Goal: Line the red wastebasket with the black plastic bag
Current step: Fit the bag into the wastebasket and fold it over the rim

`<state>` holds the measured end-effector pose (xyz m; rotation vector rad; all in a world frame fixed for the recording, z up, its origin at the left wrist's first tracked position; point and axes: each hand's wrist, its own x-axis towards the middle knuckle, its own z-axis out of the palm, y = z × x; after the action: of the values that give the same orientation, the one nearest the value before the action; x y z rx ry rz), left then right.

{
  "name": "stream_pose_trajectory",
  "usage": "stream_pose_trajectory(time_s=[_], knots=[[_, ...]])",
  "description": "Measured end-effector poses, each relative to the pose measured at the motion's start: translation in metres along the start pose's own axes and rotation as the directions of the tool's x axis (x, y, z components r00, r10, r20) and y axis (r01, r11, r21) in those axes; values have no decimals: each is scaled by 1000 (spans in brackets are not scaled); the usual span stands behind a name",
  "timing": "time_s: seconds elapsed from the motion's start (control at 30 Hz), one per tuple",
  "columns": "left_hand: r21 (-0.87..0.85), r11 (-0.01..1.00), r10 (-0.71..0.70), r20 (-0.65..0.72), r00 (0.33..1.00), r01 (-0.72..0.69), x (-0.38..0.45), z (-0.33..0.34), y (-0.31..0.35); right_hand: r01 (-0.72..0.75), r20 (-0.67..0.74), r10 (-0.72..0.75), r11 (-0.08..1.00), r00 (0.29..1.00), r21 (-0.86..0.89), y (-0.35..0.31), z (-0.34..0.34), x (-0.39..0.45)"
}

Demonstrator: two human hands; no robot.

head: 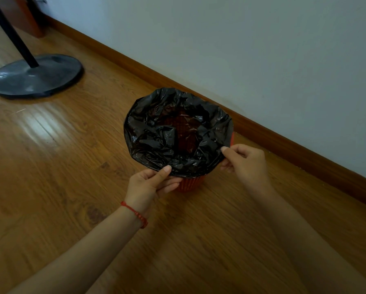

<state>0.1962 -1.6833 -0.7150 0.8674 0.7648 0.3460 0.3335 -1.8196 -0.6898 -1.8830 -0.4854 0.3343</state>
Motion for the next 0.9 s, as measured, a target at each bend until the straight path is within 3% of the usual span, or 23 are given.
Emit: stream_pose_trajectory(time_s=[0.17, 0.33, 0.53, 0.9], knots=[[-41, 999, -25, -4, 1000, 25, 2, -4, 1, -110, 106, 88, 967, 990, 228, 23, -9, -11], [-44, 999, -31, 24, 999, 32, 1, -7, 0, -223, 210, 158, 914, 965, 338, 38, -6, -12], [-18, 1000, -17, 35, 999, 17, 3, -16, -1, -256, 220, 194, 918, 956, 303, 44, 1, -9], [8, 1000, -16, -88, 996, 17, 11, -25, -5, -307, 225, 264, 934, 938, 184, 50, 6, -12]])
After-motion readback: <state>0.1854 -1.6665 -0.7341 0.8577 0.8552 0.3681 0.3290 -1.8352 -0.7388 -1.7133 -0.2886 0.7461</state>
